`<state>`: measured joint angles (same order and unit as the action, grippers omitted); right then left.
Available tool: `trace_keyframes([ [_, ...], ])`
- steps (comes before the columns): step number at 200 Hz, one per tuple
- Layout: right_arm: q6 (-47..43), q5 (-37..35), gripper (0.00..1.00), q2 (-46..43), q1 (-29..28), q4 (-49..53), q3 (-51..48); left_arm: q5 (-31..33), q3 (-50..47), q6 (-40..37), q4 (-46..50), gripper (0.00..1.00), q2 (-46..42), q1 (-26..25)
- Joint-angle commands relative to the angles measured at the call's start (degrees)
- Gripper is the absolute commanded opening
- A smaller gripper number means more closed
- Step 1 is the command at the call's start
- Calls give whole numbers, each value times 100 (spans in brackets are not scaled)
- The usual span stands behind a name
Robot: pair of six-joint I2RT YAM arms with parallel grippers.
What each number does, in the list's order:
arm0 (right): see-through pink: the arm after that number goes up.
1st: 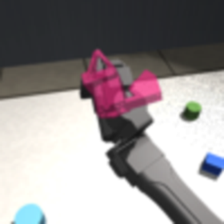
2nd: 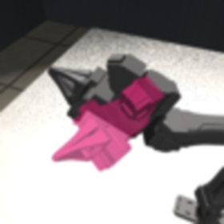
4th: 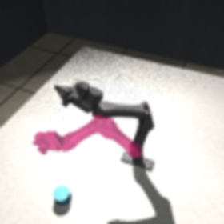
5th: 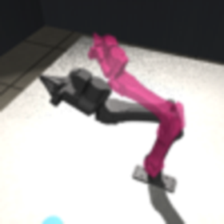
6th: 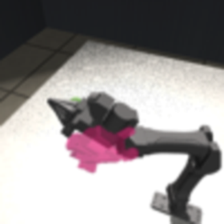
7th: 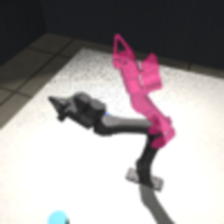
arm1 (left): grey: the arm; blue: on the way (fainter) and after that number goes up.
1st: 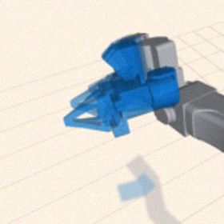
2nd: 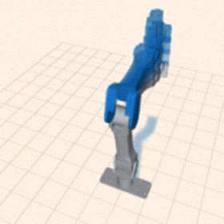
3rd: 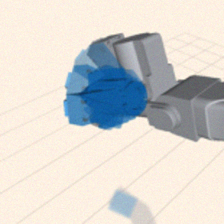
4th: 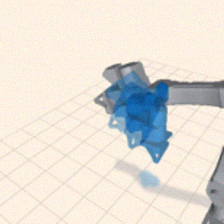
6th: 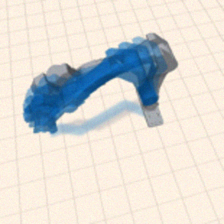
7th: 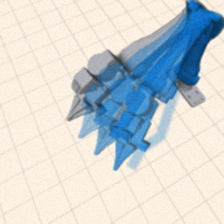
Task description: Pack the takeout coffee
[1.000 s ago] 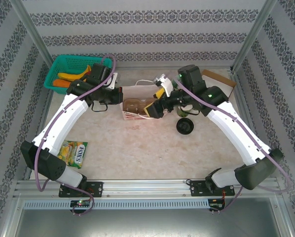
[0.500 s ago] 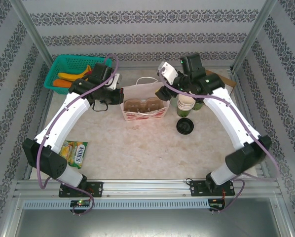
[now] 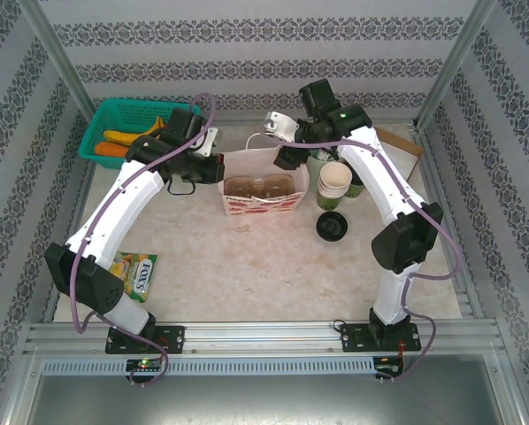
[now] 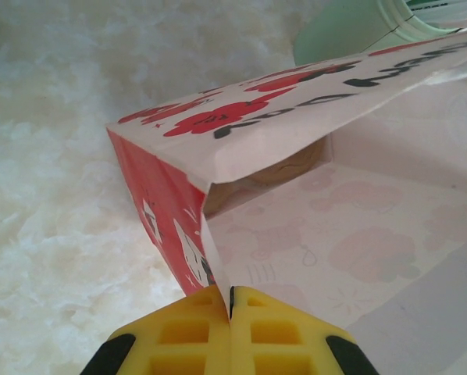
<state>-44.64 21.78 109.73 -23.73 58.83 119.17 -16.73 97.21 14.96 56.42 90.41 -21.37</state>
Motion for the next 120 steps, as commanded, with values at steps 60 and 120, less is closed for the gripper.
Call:
trace_keyframes([
  [60,1440,-380,4,-560,-482,543,-96,-1220,-112,158,-834,70,-789,616],
  [120,3652,-1402,0,-1007,-979,453,-280,478,-897,614,-1500,100,-1816,774],
])
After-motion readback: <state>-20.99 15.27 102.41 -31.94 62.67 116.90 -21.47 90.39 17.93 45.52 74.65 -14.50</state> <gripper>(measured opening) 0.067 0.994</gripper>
